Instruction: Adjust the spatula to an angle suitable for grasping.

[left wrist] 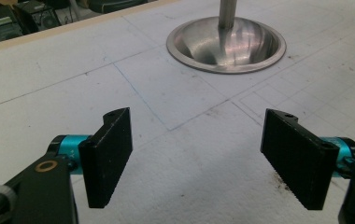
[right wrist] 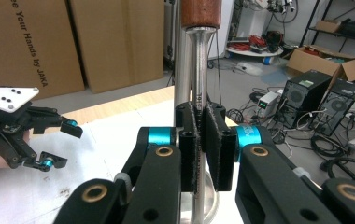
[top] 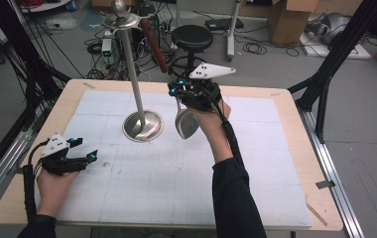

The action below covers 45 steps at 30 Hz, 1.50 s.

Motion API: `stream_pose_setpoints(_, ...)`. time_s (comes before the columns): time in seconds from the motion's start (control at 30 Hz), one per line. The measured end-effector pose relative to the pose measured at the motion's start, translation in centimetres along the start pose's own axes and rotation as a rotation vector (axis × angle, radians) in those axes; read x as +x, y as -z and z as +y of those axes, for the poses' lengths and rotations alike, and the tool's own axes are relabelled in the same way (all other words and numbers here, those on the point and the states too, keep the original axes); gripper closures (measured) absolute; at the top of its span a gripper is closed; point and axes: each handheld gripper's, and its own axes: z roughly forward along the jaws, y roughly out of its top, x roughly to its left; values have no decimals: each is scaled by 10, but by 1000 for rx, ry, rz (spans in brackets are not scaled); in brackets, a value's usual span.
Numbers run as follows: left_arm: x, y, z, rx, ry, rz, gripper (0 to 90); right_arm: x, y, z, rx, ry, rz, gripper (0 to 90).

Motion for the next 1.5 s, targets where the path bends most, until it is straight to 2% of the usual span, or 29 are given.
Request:
stream_pose_setpoints(0.53,-1,1,-2,-2,-2,-1,256,2,-14,3,28,6,4,847)
stream_pose_setpoints(0.8,-1,1,-2,0,-3,-2,256,5,-22,6,19,13,5,846)
stream_pose_setpoints(1.1,-1,0,-3,5,-7,-3,256,7,-37,3,32,21,-12,846)
stream_pose_setpoints(1.5,-2,-1,-3,1,-5,-7,256,6,-44,2,49,23,-3,843)
